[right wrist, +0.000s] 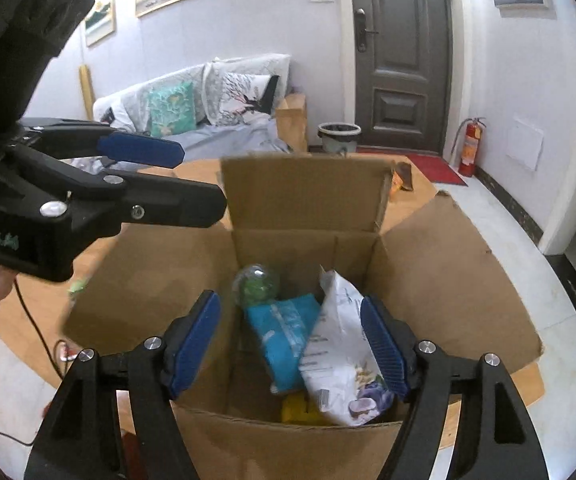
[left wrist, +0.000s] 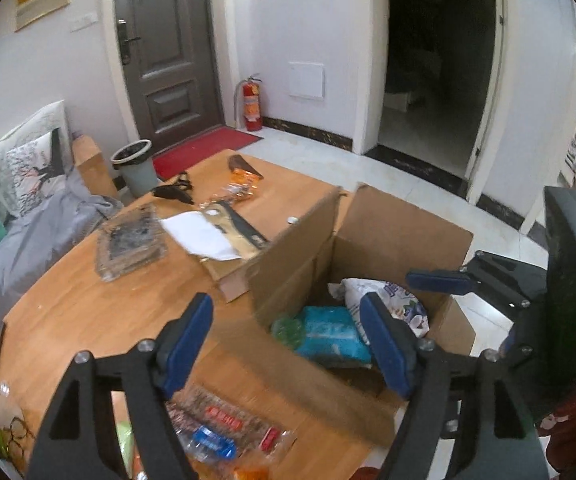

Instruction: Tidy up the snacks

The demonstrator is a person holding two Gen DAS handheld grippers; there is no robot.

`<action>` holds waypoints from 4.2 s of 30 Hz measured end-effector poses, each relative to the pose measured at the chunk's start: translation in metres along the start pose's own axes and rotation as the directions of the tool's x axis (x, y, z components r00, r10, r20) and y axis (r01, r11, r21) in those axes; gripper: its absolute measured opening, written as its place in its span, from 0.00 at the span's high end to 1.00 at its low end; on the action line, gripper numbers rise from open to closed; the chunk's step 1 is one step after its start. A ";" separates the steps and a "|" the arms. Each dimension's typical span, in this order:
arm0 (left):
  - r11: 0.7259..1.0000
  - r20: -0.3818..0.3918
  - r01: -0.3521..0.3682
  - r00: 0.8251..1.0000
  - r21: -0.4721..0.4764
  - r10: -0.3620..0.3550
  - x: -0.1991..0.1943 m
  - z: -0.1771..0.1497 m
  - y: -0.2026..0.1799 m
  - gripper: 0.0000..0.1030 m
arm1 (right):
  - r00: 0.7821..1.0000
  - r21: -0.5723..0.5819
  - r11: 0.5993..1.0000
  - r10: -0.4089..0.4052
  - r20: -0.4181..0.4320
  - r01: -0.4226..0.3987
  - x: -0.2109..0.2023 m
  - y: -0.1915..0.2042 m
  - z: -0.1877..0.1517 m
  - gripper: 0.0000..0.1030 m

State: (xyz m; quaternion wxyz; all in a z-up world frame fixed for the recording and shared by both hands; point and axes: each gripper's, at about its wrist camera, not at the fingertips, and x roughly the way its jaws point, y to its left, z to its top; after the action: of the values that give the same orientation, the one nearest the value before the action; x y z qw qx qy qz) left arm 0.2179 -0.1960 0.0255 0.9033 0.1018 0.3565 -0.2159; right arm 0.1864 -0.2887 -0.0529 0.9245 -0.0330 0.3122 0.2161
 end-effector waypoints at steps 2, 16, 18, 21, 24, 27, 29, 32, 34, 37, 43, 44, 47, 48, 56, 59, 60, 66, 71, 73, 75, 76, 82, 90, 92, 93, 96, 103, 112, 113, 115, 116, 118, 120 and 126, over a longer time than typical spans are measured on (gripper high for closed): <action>0.999 0.017 -0.021 1.000 -0.024 0.022 -0.018 -0.007 0.012 0.29 | 0.999 -0.012 1.000 0.023 0.026 -0.023 -0.010 0.014 0.006 0.32; 0.954 0.029 -0.202 0.977 -0.223 0.213 -0.127 -0.124 0.121 0.24 | 0.943 -0.190 0.931 0.328 0.051 -0.313 -0.030 0.167 0.020 0.32; 0.941 0.008 -0.217 0.974 -0.259 0.227 -0.129 -0.150 0.134 0.24 | 0.933 -0.194 0.916 0.359 0.010 -0.350 -0.021 0.181 0.011 0.32; 0.917 -0.030 -0.206 0.978 -0.342 0.208 -0.119 -0.190 0.150 0.23 | 0.932 -0.205 0.910 0.358 -0.047 -0.360 0.000 0.200 -0.004 0.32; 0.883 -0.071 -0.198 0.980 -0.426 0.186 -0.102 -0.233 0.161 0.23 | 0.931 -0.185 0.913 0.351 -0.095 -0.363 0.027 0.208 -0.021 0.32; 0.869 -0.097 -0.193 0.981 -0.455 0.167 -0.080 -0.261 0.154 0.23 | 0.936 -0.165 0.924 0.324 -0.141 -0.345 0.056 0.209 -0.042 0.32; 0.860 -0.120 -0.190 0.981 -0.474 0.150 -0.061 -0.276 0.150 0.23 | 0.934 -0.165 0.925 0.318 -0.161 -0.343 0.070 0.207 -0.053 0.32; 0.854 -0.132 -0.179 0.983 -0.488 0.130 -0.041 -0.286 0.145 0.23 | 0.935 -0.177 0.925 0.305 -0.183 -0.337 0.085 0.204 -0.068 0.32; 0.858 -0.133 -0.168 0.984 -0.485 0.118 -0.030 -0.285 0.140 0.23 | 0.940 -0.190 0.930 0.278 -0.196 -0.315 0.097 0.197 -0.071 0.32; 0.861 -0.142 -0.190 0.980 -0.473 0.138 -0.017 -0.282 0.132 0.23 | 0.944 -0.202 0.931 0.268 -0.192 -0.305 0.107 0.189 -0.076 0.32; 0.874 -0.179 -0.281 0.957 -0.395 0.227 -0.001 -0.288 0.120 0.29 | 0.936 -0.227 0.918 0.280 -0.215 -0.326 0.119 0.185 -0.085 0.32; 0.880 -0.178 -0.280 0.958 -0.384 0.227 -0.001 -0.288 0.118 0.29 | 0.932 -0.231 0.913 0.285 -0.224 -0.335 0.121 0.186 -0.087 0.32; 0.886 -0.173 -0.276 0.959 -0.372 0.226 -0.004 -0.291 0.119 0.31 | 0.935 -0.252 0.912 0.266 -0.235 -0.323 0.127 0.190 -0.093 0.32; 0.889 -0.172 -0.278 0.958 -0.365 0.228 -0.005 -0.293 0.119 0.31 | 0.937 -0.255 0.914 0.258 -0.234 -0.315 0.128 0.192 -0.093 0.32; 0.870 -0.191 -0.319 0.945 -0.375 0.264 -0.032 -0.321 0.137 0.31 | 0.941 -0.223 0.927 0.252 -0.225 -0.301 0.130 0.194 -0.097 0.33; 0.855 -0.214 -0.345 0.936 -0.387 0.281 -0.041 -0.330 0.145 0.31 | 0.941 -0.220 0.927 0.253 -0.225 -0.302 0.129 0.195 -0.098 0.33; 0.851 -0.219 -0.347 0.935 -0.393 0.280 -0.042 -0.331 0.146 0.31 | 0.940 -0.220 0.927 0.254 -0.226 -0.303 0.129 0.196 -0.098 0.33; 0.838 -0.186 -0.253 0.965 -0.483 0.184 -0.036 -0.320 0.146 0.28 | 0.941 -0.224 0.926 0.253 -0.224 -0.302 0.128 0.200 -0.101 0.32; 0.835 -0.211 -0.273 0.958 -0.477 0.193 -0.016 -0.299 0.138 0.26 | 0.940 -0.224 0.925 0.259 -0.224 -0.308 0.128 0.199 -0.100 0.32; 0.832 -0.228 -0.307 0.948 -0.461 0.223 -0.009 -0.293 0.136 0.26 | 0.940 -0.227 0.924 0.259 -0.223 -0.309 0.128 0.200 -0.100 0.32; 0.825 -0.248 -0.351 0.932 -0.443 0.264 -0.001 -0.288 0.134 0.26 | 0.940 -0.229 0.923 0.260 -0.220 -0.309 0.128 0.200 -0.101 0.32; 0.822 -0.248 -0.359 0.930 -0.442 0.272 0.000 -0.287 0.134 0.26 | 0.941 -0.232 0.923 0.259 -0.220 -0.308 0.128 0.200 -0.101 0.32; 0.846 -0.235 -0.363 0.928 -0.390 0.290 0.001 -0.288 0.128 0.30 | 0.943 -0.222 0.925 0.267 -0.200 -0.309 0.132 0.202 -0.100 0.30; 0.903 -0.223 -0.287 0.949 -0.321 0.222 -0.023 -0.309 0.135 0.33 | 0.928 -0.199 0.915 0.310 -0.208 -0.350 0.122 0.203 -0.101 0.58; 0.896 -0.231 -0.302 0.944 -0.327 0.234 -0.028 -0.315 0.137 0.32 | 0.926 -0.213 0.911 0.309 -0.214 -0.353 0.117 0.205 -0.103 0.58; 0.891 -0.233 -0.307 0.943 -0.333 0.238 -0.032 -0.318 0.139 0.32 | 0.926 -0.215 0.911 0.307 -0.218 -0.353 0.116 0.204 -0.104 0.58; 0.886 -0.225 -0.302 0.946 -0.351 0.234 -0.039 -0.325 0.141 0.32 | 0.925 -0.205 0.915 0.298 -0.234 -0.347 0.113 0.201 -0.107 0.58; 0.891 -0.209 -0.307 0.946 -0.335 0.248 -0.035 -0.324 0.141 0.32 | 0.932 -0.126 0.937 0.296 -0.209 -0.326 0.113 0.195 -0.104 0.31; 0.889 -0.183 -0.312 0.947 -0.335 0.263 -0.033 -0.323 0.141 0.34 | 0.961 -0.150 0.959 0.211 -0.181 -0.239 0.127 0.229 -0.106 0.18; 0.890 -0.181 -0.311 0.948 -0.335 0.263 -0.033 -0.323 0.141 0.34 | 0.966 -0.158 0.962 0.192 -0.174 -0.220 0.128 0.232 -0.107 0.18; 0.891 -0.177 -0.310 0.948 -0.333 0.264 -0.034 -0.323 0.141 0.34 | 0.974 -0.174 0.967 0.160 -0.162 -0.188 0.129 0.236 -0.108 0.18; 0.891 -0.174 -0.309 0.949 -0.332 0.265 -0.034 -0.324 0.140 0.34 | 0.977 -0.180 0.968 0.146 -0.156 -0.174 0.130 0.238 -0.109 0.18; 0.892 -0.169 -0.306 0.950 -0.332 0.263 -0.034 -0.324 0.140 0.35 | 0.983 -0.192 0.971 0.119 -0.142 -0.146 0.131 0.243 -0.111 0.19; 0.893 -0.167 -0.304 0.951 -0.332 0.262 -0.034 -0.325 0.140 0.35 | 0.986 -0.189 0.972 0.115 -0.121 -0.136 0.129 0.244 -0.112 0.28; 0.889 -0.153 -0.285 0.957 -0.359 0.245 -0.038 -0.327 0.142 0.36 | 0.985 -0.189 0.970 0.130 -0.115 -0.150 0.125 0.242 -0.113 0.36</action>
State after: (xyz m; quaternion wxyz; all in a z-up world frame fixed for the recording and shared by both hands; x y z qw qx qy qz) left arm 0.0626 0.0519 -0.1808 0.9072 -0.0153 0.4202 -0.0124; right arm 0.1104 -0.0446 -0.2001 0.8821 -0.1131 0.3374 0.3087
